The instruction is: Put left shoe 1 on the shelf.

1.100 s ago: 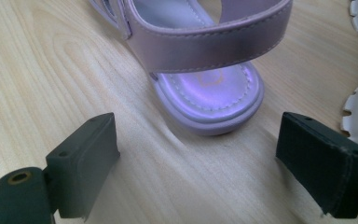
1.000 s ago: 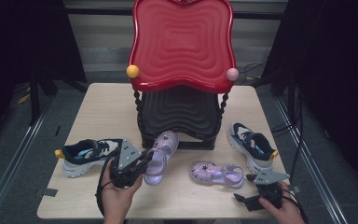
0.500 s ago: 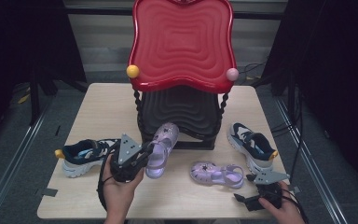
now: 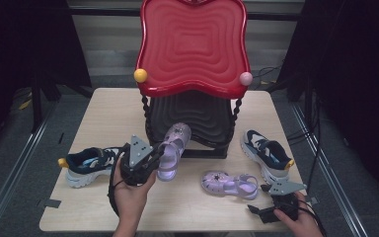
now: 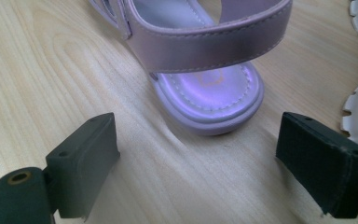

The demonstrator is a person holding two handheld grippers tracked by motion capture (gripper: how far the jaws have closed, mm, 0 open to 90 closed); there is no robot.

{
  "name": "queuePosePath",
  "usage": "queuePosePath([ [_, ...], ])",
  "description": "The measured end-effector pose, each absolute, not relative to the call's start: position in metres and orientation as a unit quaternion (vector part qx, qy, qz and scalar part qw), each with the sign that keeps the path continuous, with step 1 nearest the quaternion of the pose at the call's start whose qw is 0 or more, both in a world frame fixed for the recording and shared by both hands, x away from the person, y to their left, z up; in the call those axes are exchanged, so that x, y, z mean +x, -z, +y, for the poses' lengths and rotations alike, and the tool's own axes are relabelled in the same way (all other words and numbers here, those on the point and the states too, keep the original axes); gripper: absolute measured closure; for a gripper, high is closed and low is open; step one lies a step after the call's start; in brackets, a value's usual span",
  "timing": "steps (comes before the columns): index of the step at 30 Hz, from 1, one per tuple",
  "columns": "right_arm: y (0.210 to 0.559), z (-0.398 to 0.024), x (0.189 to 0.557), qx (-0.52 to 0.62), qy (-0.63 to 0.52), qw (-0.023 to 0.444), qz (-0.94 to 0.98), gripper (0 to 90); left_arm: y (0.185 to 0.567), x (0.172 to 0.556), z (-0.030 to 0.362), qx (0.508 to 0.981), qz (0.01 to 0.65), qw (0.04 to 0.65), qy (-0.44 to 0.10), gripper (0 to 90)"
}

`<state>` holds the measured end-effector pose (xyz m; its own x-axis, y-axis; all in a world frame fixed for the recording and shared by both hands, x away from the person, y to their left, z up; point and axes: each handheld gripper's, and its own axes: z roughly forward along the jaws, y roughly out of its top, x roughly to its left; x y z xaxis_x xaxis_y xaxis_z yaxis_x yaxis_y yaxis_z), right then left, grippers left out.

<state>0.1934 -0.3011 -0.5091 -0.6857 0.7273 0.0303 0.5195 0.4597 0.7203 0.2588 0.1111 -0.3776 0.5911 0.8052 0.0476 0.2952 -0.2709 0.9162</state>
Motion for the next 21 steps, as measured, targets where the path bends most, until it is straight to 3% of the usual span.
queuePosePath([
  [21,0.509,-0.301,0.193,0.37,-0.365,0.142,0.842,11.8,0.373,0.288,0.096,0.722,0.389,0.486,-0.302,83.0],
])
